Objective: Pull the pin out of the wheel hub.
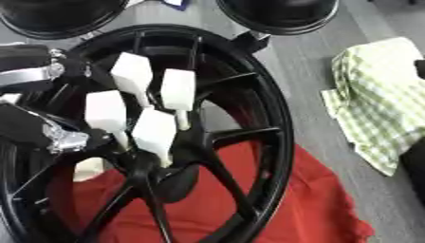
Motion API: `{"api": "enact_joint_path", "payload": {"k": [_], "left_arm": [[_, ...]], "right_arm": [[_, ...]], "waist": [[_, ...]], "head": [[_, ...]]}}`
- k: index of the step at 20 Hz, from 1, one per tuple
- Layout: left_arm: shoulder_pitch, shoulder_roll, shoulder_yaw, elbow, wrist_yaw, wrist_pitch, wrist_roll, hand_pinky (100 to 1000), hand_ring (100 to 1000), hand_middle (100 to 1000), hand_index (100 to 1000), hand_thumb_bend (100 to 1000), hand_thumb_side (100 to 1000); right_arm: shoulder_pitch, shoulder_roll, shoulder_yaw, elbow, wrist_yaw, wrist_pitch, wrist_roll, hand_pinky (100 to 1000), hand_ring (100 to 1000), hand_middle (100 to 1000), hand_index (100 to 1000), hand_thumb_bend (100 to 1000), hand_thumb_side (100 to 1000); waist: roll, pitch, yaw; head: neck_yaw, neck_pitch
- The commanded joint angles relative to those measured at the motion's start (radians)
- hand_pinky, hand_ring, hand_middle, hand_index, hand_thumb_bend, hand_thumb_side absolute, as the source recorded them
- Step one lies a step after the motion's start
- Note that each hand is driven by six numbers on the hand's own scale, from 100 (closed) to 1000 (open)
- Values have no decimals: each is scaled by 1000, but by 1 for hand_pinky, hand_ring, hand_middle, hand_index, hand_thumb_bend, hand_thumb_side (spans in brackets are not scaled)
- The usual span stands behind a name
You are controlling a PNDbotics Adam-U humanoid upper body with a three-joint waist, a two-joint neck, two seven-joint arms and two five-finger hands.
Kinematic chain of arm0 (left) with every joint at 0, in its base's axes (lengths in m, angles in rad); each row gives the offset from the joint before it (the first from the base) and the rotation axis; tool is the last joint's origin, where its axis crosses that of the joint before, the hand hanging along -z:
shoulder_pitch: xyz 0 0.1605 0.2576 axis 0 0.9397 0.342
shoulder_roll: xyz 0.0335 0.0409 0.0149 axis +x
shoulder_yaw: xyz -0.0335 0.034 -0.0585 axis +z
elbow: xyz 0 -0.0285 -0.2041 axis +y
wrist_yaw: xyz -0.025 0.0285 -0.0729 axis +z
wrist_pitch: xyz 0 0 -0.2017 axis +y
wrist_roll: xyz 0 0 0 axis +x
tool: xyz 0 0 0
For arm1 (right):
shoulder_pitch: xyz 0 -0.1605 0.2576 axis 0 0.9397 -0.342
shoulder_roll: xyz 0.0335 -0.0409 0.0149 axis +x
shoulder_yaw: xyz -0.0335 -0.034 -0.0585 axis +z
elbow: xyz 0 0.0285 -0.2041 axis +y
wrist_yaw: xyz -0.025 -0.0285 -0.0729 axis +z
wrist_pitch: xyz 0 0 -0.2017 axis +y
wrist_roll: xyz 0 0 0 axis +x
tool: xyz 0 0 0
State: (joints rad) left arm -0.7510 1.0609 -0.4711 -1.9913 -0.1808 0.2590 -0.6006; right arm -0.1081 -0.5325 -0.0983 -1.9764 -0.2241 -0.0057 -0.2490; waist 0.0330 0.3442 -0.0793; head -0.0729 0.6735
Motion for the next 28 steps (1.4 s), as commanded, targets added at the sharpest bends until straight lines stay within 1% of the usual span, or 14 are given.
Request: {"api": "enact_joint_path", "payload": {"k": [1,7,9,13,15,17,28], "left_arm": [[-21,11,1,-9,-12,4,-7,817,766,764,880,408,600],[-34,2,-5,-9,-34,0,-29,817,770,767,873,414,592],[-39,0,-6,-9,-49,1,-34,817,775,785,880,411,583],[-44,-1,-7,-9,-93,12,-37,809,760,749,868,398,564],[-42,0,-6,-9,-116,19,-34,801,721,697,850,395,563],[-37,3,-5,-9,-130,21,-32,781,700,674,837,391,562],[-37,-4,-12,-9,-140,37,-63,759,671,644,816,347,551]], "right_arm": [[-9,-12,-5,-24,-3,1,1,850,780,552,650,100,447],[-12,-11,-5,-24,-4,3,2,850,780,552,650,100,449],[-12,-10,-5,-24,-4,4,2,850,780,552,650,100,451],[-10,-7,-6,-24,-4,7,1,851,780,552,650,100,454],[-9,-6,-6,-24,-4,8,1,851,780,552,650,100,455],[-9,-4,-6,-24,-4,9,0,851,780,552,650,100,456],[-11,1,-7,-24,-5,10,1,851,781,552,650,100,459]], "waist": [[0,-14,-1],[3,-12,-3],[4,-11,-4],[5,-10,-3],[5,-10,-1],[5,-9,0],[3,-4,0]], "head": [[-11,-20],[-16,-27],[-17,-29],[-18,-32],[-19,-34],[-20,-36],[-15,-41]]}}
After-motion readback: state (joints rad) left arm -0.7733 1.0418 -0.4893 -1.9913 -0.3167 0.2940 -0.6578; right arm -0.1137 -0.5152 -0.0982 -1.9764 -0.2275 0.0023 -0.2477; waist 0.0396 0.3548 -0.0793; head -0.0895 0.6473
